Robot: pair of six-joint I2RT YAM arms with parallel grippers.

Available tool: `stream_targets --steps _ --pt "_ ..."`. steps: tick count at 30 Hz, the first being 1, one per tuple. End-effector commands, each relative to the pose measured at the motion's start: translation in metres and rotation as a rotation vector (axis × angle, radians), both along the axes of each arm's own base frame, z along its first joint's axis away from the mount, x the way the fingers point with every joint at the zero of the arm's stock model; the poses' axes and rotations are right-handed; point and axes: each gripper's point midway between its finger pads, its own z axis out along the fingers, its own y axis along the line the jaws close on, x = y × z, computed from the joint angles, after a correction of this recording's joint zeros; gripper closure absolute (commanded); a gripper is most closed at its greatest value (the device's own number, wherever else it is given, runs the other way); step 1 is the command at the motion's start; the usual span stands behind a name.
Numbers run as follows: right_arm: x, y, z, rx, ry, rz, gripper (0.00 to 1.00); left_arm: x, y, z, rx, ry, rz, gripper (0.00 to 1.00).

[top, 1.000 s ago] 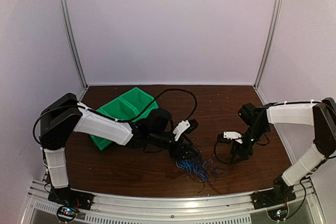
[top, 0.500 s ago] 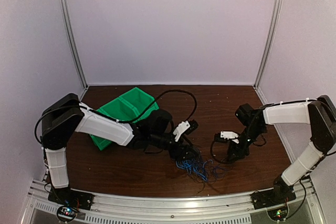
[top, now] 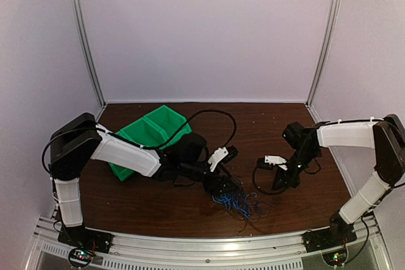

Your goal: Untangle the cables

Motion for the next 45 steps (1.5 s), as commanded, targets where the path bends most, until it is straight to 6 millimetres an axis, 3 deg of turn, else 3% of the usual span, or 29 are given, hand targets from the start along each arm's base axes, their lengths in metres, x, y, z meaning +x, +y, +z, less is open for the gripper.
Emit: stream_targets --steps 1,6,13,23,34,41,45 --pt "0.017 0.022 0.071 0.123 -0.087 0.014 1.00 -0.001 -0.002 0.030 -0.083 -0.045 0.007 0.30" --pt "0.034 0.042 0.144 0.231 -0.199 0.030 1.00 0.005 -0.004 0.068 -0.147 -0.111 0.028 0.30" --pt "0.046 0.055 0.189 0.294 -0.280 0.020 1.00 0.005 -0.007 0.095 -0.214 -0.143 0.047 0.30" --pt "0.062 0.068 0.226 0.389 -0.359 -0.021 1.00 0.015 -0.012 0.138 -0.405 -0.161 0.126 0.33" --pt "0.069 0.084 0.265 0.523 -0.381 -0.045 1.00 0.031 -0.016 0.170 -0.552 -0.170 0.210 0.30" --pt "0.070 0.083 0.250 0.481 -0.372 -0.038 1.00 0.028 -0.010 0.202 -0.642 -0.155 0.215 0.36" --pt "0.066 0.082 0.241 0.457 -0.379 -0.031 1.00 0.028 -0.011 0.202 -0.618 -0.032 0.211 0.36"
